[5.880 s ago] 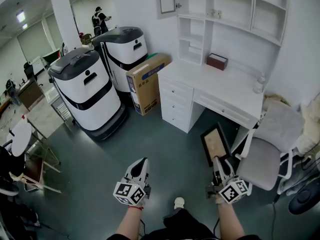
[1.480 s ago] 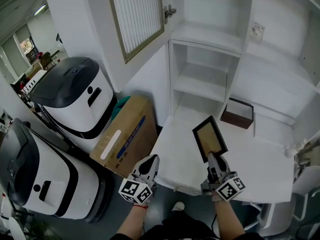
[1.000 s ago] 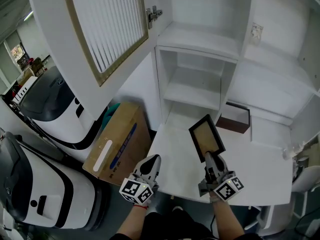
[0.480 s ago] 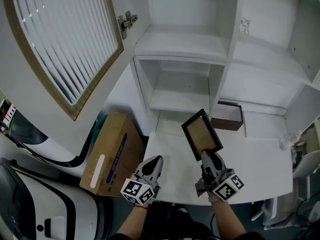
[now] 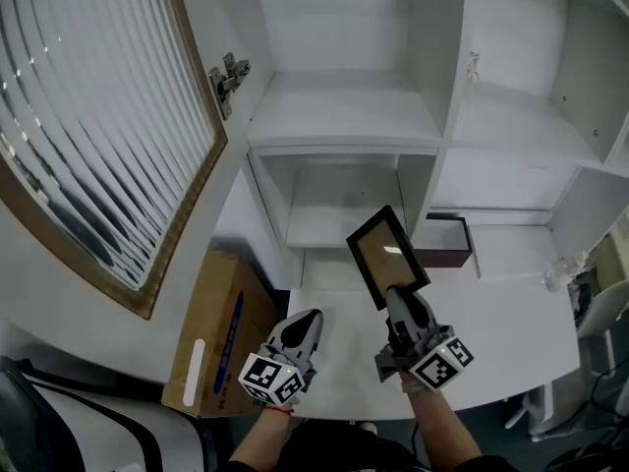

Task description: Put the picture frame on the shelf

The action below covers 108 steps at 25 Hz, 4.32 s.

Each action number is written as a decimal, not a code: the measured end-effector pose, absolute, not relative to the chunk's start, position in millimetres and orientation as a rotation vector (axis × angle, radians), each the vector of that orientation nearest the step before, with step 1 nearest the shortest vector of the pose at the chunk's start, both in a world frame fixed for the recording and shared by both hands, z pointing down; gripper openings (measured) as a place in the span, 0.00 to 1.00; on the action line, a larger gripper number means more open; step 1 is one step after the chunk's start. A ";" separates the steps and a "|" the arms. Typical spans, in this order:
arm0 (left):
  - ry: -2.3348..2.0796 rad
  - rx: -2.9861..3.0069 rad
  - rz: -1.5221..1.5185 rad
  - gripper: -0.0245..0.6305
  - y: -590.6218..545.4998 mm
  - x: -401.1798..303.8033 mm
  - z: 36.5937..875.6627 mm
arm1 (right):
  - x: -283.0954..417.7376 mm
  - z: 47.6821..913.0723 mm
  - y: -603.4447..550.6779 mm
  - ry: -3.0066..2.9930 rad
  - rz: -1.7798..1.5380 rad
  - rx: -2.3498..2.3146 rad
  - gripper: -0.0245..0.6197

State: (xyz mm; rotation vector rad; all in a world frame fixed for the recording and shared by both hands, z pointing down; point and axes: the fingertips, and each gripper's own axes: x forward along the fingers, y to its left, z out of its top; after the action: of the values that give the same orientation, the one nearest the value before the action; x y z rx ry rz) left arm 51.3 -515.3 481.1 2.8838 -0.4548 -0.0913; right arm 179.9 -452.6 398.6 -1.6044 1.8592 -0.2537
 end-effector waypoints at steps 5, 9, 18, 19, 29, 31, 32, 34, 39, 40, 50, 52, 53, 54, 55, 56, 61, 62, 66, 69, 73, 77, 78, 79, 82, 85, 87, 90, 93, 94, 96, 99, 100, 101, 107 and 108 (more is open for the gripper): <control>-0.407 2.894 -0.069 0.04 -531.5 52.7 483.9 | 190.2 393.4 -480.9 1.790 -0.223 -1.665 0.14; -0.394 2.892 -0.061 0.04 -546.0 52.5 485.0 | 197.4 395.7 -498.7 1.751 -0.232 -1.715 0.14; -0.364 2.900 -0.070 0.04 -562.8 56.9 482.3 | 207.7 403.0 -513.3 1.509 -0.413 -1.668 0.14; -0.362 2.900 -0.071 0.04 -563.4 57.2 482.4 | 208.2 403.6 -514.9 1.488 -0.438 -1.656 0.14; -0.382 2.918 -0.090 0.04 -568.5 58.3 478.2 | 206.6 410.3 -530.3 1.406 -0.604 -1.635 0.14; -0.376 2.920 -0.101 0.04 -569.3 60.6 474.7 | 205.8 416.4 -532.9 1.383 -0.663 -1.637 0.14; -0.370 2.921 -0.104 0.04 -568.4 61.8 473.5 | 205.4 419.1 -534.0 1.367 -0.694 -1.632 0.14; -0.360 2.920 -0.105 0.04 -565.3 63.4 472.7 | 205.0 423.6 -535.3 1.328 -0.753 -1.612 0.14; -0.361 2.907 -0.107 0.04 -563.9 62.0 474.2 | 204.9 433.2 -541.2 1.296 -0.862 -1.552 0.15; -0.363 2.902 -0.111 0.04 -564.7 61.3 474.2 | 204.6 435.1 -542.8 1.295 -0.882 -1.541 0.15; -0.363 2.883 -0.116 0.04 -566.8 58.2 477.5 | 191.9 440.0 -553.7 1.505 -0.891 -1.490 0.34; -0.359 2.879 -0.114 0.04 -565.6 57.8 479.0 | 181.4 437.5 -554.8 1.585 -0.874 -1.456 0.40; -0.358 2.877 -0.114 0.04 -565.0 57.7 479.3 | 175.1 436.0 -554.9 1.634 -0.864 -1.445 0.41; -0.357 2.875 -0.115 0.04 -564.4 57.8 479.3 | 169.7 436.6 -553.8 1.693 -0.854 -1.459 0.43; -0.357 2.875 -0.114 0.04 -563.9 57.9 479.1 | 165.2 439.3 -551.5 1.759 -0.842 -1.496 0.43; -0.356 2.874 -0.112 0.04 -563.3 58.0 479.1 | 160.9 443.2 -548.7 1.827 -0.832 -1.539 0.43; -0.362 2.855 -0.120 0.04 -562.3 58.5 480.7 | 146.0 468.3 -537.5 2.069 -0.825 -1.737 0.43; -0.364 2.855 -0.121 0.04 -562.2 59.0 481.0 | 145.3 472.2 -534.9 2.113 -0.800 -1.789 0.43; -0.373 2.853 -0.123 0.04 -563.6 60.5 482.3 | 149.8 475.7 -521.1 2.235 -0.595 -2.024 0.10; -0.364 2.855 -0.119 0.04 -561.2 63.7 482.8 | 161.2 461.5 -510.9 2.213 -0.393 -2.150 0.05; -0.355 2.850 -0.118 0.04 -555.4 67.8 484.0 | 175.0 443.1 -505.5 2.145 -0.250 -2.233 0.05; -0.345 2.851 -0.100 0.04 -550.6 68.9 487.4 | 181.2 437.2 -508.5 2.114 -0.232 -2.243 0.05; -0.346 2.851 -0.098 0.04 -550.6 68.7 488.0 | 182.2 436.2 -510.1 2.110 -0.229 -2.244 0.05; -0.348 2.849 -0.098 0.04 -550.9 68.4 488.4 | 183.3 435.5 -511.8 2.104 -0.230 -2.245 0.05; -0.355 2.843 -0.097 0.04 -552.7 66.3 489.6 | 186.8 435.2 -517.0 2.088 -0.245 -2.243 0.05; -0.368 2.839 -0.099 0.04 -556.8 62.9 490.7 | 189.1 435.6 -523.3 2.082 -0.255 -2.242 0.05; -0.379 2.837 -0.098 0.04 -559.2 60.3 491.1 | 190.9 435.7 -527.5 2.078 -0.261 -2.242 0.05; -0.392 2.836 -0.092 0.04 -560.5 57.1 491.3 | 194.3 435.1 -532.8 2.067 -0.275 -2.238 0.05; -0.403 2.834 -0.086 0.04 -562.1 54.6 492.0 | 196.7 434.8 -538.3 2.055 -0.288 -2.235 0.05; -0.405 2.833 -0.086 0.04 -563.0 53.8 492.5 | 197.3 434.9 -540.3 2.051 -0.289 -2.238 0.05; -0.407 2.833 -0.085 0.04 -564.8 52.6 493.2 | 198.5 435.2 -544.6 2.047 -0.287 -2.245 0.05; -0.410 2.832 -0.084 0.04 -566.4 51.2 493.4 | 200.9 435.2 -549.7 2.040 -0.291 -2.247 0.05; -0.412 2.831 -0.084 0.04 -567.1 50.6 493.4 | 201.8 435.2 -550.9 2.036 -0.294 -2.248 0.05; -0.414 2.829 -0.085 0.04 -567.9 50.1 493.6 | 202.8 435.3 -552.0 2.031 -0.296 -2.249 0.05; -0.416 2.825 -0.088 0.04 -570.0 47.9 494.4 | 206.7 436.0 -556.8 2.003 -0.303 -2.259 0.05; -0.417 2.824 -0.088 0.04 -569.6 47.7 494.3 | 207.3 436.1 -557.3 2.002 -0.303 -2.263 0.05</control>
State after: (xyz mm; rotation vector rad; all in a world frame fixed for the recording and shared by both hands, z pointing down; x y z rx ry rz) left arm 47.7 -569.6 494.3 2.8242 -0.4166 -0.0877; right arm 207.3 -557.3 436.1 -2.2625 2.0022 -0.3033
